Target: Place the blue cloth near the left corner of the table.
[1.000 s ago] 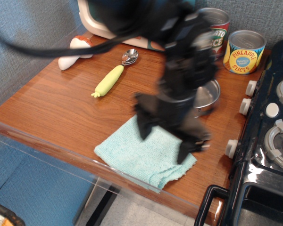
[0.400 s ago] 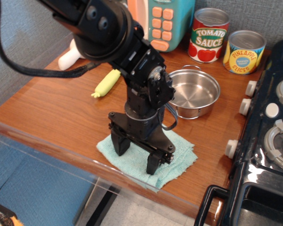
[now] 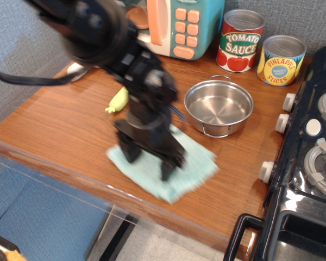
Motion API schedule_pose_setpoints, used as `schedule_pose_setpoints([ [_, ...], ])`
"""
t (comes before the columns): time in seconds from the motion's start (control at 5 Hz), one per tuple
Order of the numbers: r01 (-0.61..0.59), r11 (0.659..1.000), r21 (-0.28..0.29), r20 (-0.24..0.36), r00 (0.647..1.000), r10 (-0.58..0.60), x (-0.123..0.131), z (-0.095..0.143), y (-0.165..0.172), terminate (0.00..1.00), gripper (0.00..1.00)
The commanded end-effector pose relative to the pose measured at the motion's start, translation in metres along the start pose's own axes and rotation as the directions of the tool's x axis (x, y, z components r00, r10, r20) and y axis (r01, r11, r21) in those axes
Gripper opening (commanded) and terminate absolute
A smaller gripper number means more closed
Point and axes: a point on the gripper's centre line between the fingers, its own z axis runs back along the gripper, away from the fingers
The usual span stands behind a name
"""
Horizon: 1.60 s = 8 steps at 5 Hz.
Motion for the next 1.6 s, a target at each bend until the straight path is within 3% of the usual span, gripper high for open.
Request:
schedule_pose_setpoints([
  [0.0, -0.096, 0.994, 0.044, -0.233, 0.967, 0.104, -0.065, -0.03, 0.079, 0.0, 1.0],
  [0.8, -0.176, 0.984, 0.01, -0.307, 0.936, 0.17, -0.067, -0.037, 0.148, 0.0, 1.0],
  [1.0, -0.145, 0.989, -0.026, -0.284, 0.95, 0.132, -0.064, -0.033, 0.144, 0.0, 1.0],
  [1.2, -0.077, 0.992, -0.104, -0.232, 0.971, 0.051, -0.051, -0.014, 0.132, 0.0, 1.0],
  [1.4, -0.022, 0.992, -0.124, -0.166, 0.986, 0.001, -0.029, 0.019, 0.127, 0.0, 1.0],
])
